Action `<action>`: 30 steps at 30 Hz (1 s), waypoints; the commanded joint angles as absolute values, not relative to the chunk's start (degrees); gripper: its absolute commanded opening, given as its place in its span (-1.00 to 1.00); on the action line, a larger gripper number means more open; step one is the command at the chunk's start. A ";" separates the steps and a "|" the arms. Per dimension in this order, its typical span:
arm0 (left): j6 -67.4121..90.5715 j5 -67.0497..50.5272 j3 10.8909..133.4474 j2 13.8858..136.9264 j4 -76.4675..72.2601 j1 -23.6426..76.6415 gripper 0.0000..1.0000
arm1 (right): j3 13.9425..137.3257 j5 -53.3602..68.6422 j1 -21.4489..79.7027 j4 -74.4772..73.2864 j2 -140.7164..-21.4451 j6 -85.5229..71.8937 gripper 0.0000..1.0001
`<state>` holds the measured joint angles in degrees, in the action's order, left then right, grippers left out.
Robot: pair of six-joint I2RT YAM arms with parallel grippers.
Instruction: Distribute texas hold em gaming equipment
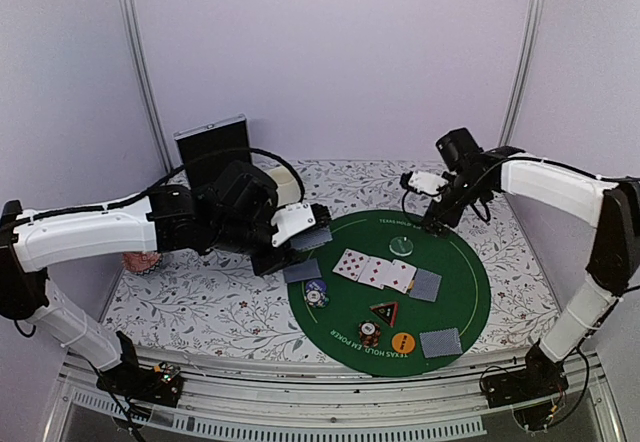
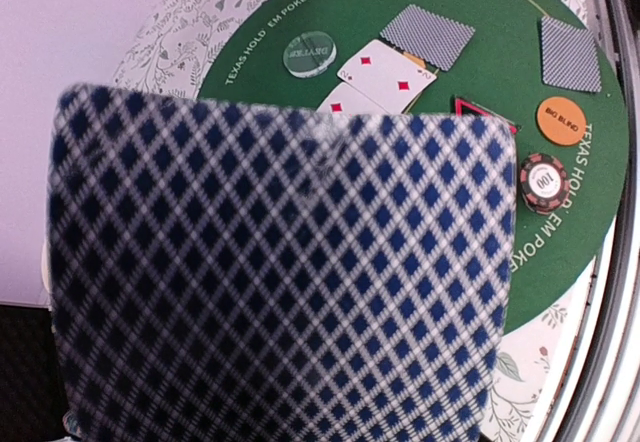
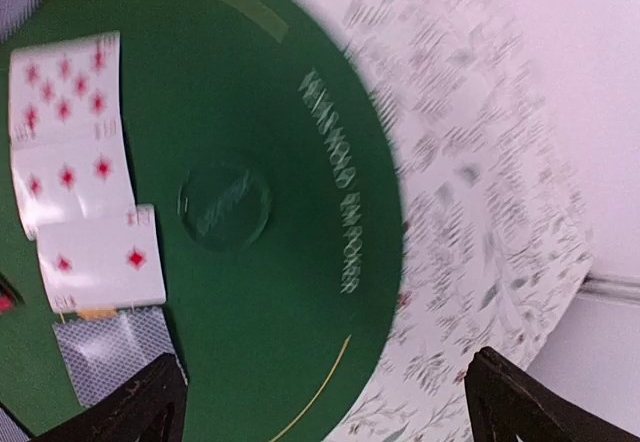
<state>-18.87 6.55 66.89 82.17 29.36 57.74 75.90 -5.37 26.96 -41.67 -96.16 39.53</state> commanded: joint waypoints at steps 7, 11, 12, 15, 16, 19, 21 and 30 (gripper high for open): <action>-19.96 6.96 66.91 78.90 25.49 57.61 -0.06 | 57.38 39.72 30.59 7.93 -72.47 -12.02 0.98; -20.01 7.09 67.47 79.19 25.49 57.89 -0.06 | 59.16 39.76 37.15 9.03 -78.12 -21.84 0.97; -19.99 7.16 67.57 79.27 25.49 57.92 -0.06 | 60.34 40.21 38.80 8.83 -79.73 -22.53 0.96; -19.91 7.14 67.76 79.45 25.49 57.91 -0.06 | 63.06 40.77 42.30 8.86 -84.06 -23.92 0.95; -19.87 7.10 67.79 79.53 25.49 58.07 -0.06 | 63.59 40.79 42.97 9.06 -85.08 -24.03 0.95; -19.96 7.12 67.85 79.99 25.49 58.24 -0.06 | 65.46 41.81 44.50 9.40 -88.54 -24.09 0.92; -19.92 7.33 67.94 80.24 25.62 58.19 -0.06 | 66.47 42.53 45.20 9.62 -90.32 -24.16 0.91; -20.13 7.23 67.77 80.41 25.84 58.35 -0.07 | 68.28 42.95 45.32 9.99 -92.18 -24.66 0.88</action>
<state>-19.77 6.98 66.89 79.94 26.89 58.04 66.19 42.17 45.10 8.84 -91.46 -23.86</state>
